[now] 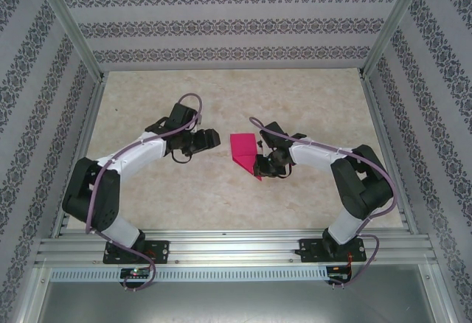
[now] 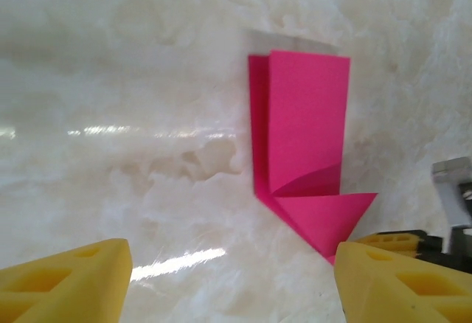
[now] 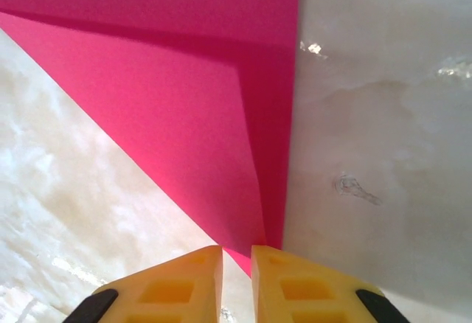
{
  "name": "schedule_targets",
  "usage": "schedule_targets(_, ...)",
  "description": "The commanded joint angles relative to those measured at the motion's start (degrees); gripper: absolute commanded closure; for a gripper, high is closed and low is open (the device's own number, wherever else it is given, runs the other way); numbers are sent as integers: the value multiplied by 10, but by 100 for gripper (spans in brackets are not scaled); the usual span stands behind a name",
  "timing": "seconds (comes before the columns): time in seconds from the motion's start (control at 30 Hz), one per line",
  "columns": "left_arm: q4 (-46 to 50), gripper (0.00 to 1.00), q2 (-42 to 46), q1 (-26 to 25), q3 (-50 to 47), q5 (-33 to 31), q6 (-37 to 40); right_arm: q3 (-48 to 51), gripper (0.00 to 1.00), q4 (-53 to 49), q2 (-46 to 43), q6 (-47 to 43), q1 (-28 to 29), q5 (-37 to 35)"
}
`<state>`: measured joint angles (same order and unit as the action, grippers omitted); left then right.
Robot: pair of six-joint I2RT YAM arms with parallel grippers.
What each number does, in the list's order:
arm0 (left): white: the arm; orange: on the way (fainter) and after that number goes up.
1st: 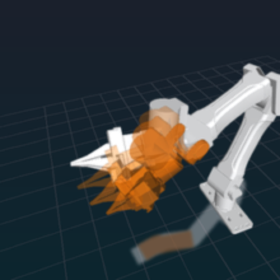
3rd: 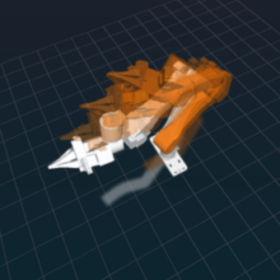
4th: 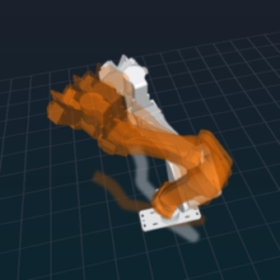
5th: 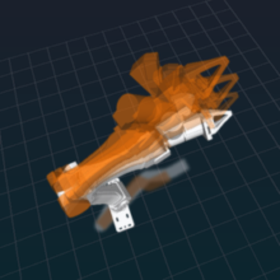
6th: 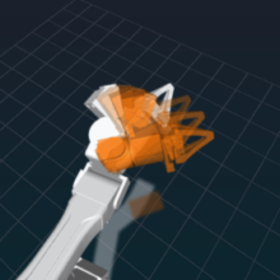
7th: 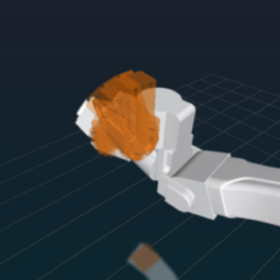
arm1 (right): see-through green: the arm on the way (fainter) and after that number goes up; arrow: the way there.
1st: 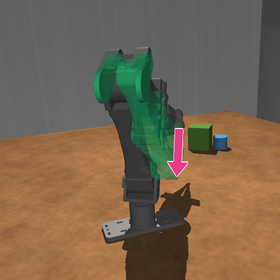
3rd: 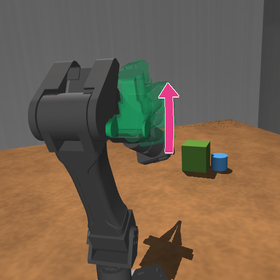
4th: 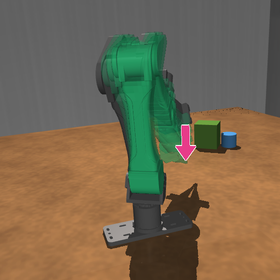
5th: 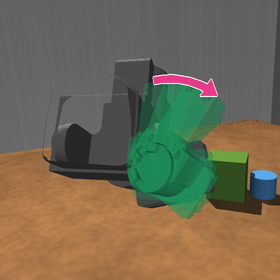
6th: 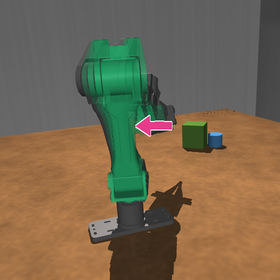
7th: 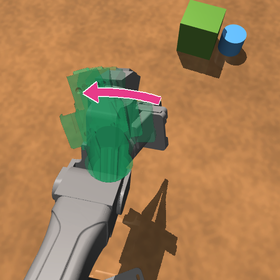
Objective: Fold a paper plane with a square sheet of paper (fold left side to right side)
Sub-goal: Third fold the triangle at the center of the table, then fourth fold the wing at the center of the table.
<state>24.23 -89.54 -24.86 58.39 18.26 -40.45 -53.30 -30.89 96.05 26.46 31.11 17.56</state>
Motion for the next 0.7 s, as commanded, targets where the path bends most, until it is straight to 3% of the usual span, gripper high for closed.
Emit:
schedule_targets(0.0,-48,26,33,-1,-35,-6,-30,-7,78,0,-36,-15,0,-15)
schedule_targets(0.37,-69,25,33,-10,-60,4,-42,-3,60,-19,-124,-34,-18,-35)
schedule_targets(0.67,-102,24,27,-25,-84,18,-67,-14,52,-17,-151,-47,-56,-12)
